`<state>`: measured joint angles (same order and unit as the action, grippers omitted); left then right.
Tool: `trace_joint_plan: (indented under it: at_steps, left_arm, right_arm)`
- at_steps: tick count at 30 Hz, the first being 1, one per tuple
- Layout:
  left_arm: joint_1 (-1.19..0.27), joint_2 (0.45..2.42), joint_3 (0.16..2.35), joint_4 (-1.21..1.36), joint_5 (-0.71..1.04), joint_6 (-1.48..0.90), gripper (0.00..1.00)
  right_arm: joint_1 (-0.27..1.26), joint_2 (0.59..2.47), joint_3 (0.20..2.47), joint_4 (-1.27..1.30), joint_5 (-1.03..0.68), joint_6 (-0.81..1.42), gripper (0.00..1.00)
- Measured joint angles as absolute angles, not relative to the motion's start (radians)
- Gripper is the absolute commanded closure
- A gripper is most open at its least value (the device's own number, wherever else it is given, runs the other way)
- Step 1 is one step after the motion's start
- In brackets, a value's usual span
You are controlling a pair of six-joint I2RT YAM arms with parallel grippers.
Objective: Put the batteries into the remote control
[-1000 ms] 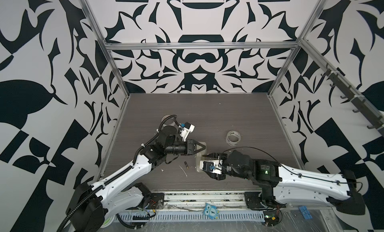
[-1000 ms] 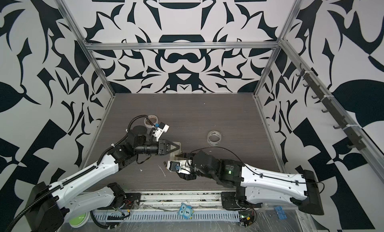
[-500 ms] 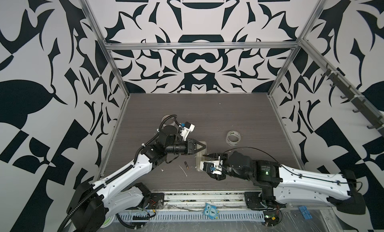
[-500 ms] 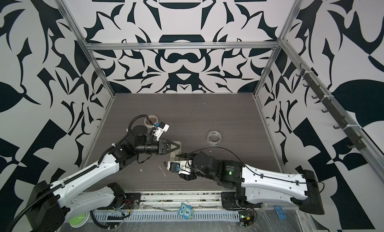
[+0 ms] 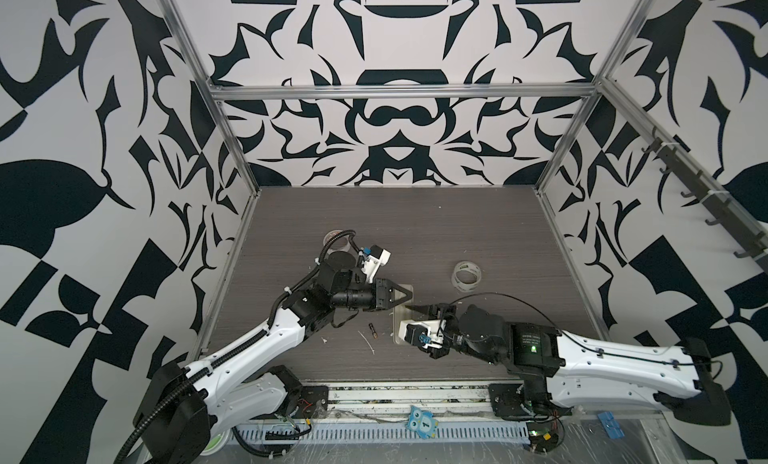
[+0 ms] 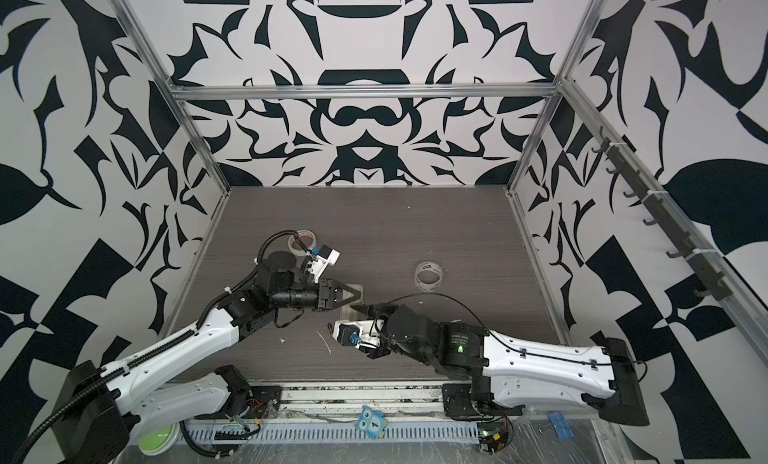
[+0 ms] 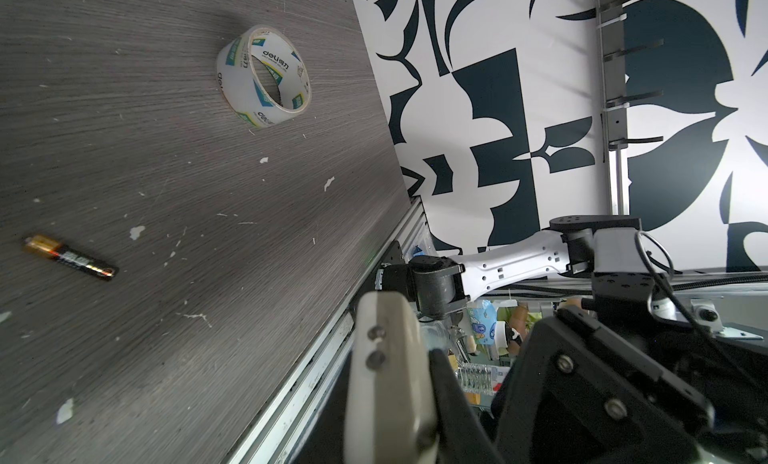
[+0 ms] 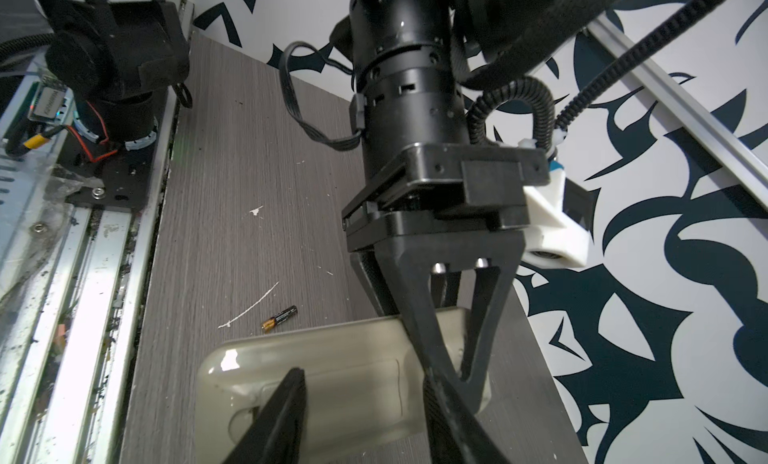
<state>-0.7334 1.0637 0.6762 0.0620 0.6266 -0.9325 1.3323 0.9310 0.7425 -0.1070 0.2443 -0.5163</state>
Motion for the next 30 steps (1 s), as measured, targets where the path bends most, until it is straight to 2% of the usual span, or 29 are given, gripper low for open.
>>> trace_joint_plan:
  at_steps: [18, 30]
  left_arm:
    - [-0.733, 1.063, 0.676, 0.046, 0.625, -0.934, 1.00]
    - [-0.733, 1.060, 0.631, 0.136, 0.612, -0.988, 1.00]
  right_arm:
    - [1.354, 0.908, 0.726, -0.115, 0.179, -0.524, 0.51]
    - [1.356, 0.902, 0.707, -0.115, 0.217, -0.519, 0.52]
